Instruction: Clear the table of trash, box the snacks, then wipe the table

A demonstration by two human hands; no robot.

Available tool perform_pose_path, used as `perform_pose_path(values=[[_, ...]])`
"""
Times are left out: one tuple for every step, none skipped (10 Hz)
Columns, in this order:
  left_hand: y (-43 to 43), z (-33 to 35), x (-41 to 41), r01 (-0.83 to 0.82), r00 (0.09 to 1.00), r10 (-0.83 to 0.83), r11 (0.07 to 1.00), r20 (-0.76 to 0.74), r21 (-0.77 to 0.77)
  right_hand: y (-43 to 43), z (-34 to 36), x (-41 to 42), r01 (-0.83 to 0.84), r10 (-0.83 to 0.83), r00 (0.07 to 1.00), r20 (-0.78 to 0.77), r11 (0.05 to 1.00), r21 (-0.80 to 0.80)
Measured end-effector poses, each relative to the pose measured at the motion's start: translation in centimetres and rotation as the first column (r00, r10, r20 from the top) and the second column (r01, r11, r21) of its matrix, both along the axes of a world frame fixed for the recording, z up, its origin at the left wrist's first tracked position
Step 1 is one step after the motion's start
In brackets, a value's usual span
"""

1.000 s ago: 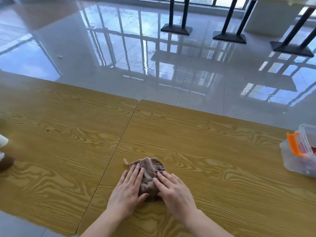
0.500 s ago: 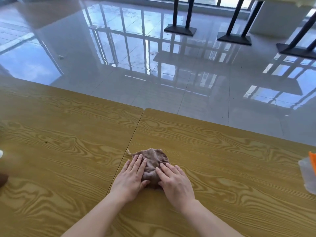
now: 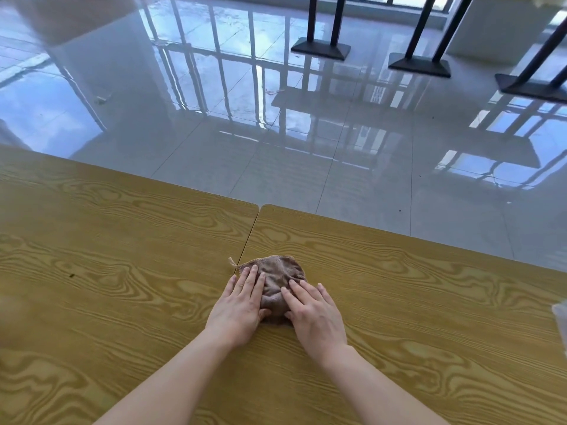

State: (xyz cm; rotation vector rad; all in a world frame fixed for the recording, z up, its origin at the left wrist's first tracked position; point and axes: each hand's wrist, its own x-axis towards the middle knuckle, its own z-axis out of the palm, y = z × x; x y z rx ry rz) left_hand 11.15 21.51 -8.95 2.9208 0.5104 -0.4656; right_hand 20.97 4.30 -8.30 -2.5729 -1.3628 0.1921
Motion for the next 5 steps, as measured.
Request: perform_pose_path(values=[[0.0, 0.1, 0.2, 0.001, 1.000, -0.001, 1.000, -0.013, 0.003, 0.2, 0.0, -0.2, 0.016, -0.016, 1.000, -0.010, 1.000, 0.006], [-0.1, 0.4, 0.3, -0.014, 1.000, 0.014, 1.000, -0.025, -0.016, 0.2, 0.2, -0.3, 0.026, -0.025, 0.999, -0.031, 1.000, 0.004], [-0.2, 0.9, 0.6, -0.036, 0.999, 0.034, 0.999, -0.041, -0.031, 0.4, 0.0, -0.1, 0.019, -0.019, 0.998, -0.066, 1.000, -0.008], [-0.8, 1.7, 0.8, -0.074, 0.997, 0.074, 0.995, -0.001, -0.061, 0.7, 1.0, 0.3, -0.011, 0.008, 0.993, -0.114, 1.000, -0.019], [-1.4, 2.6, 1.1, -0.099, 0.990, 0.107, 0.991, 0.092, -0.092, 0.6, 2.0, 0.6, -0.014, 0.018, 0.984, -0.176, 1.000, 0.020]])
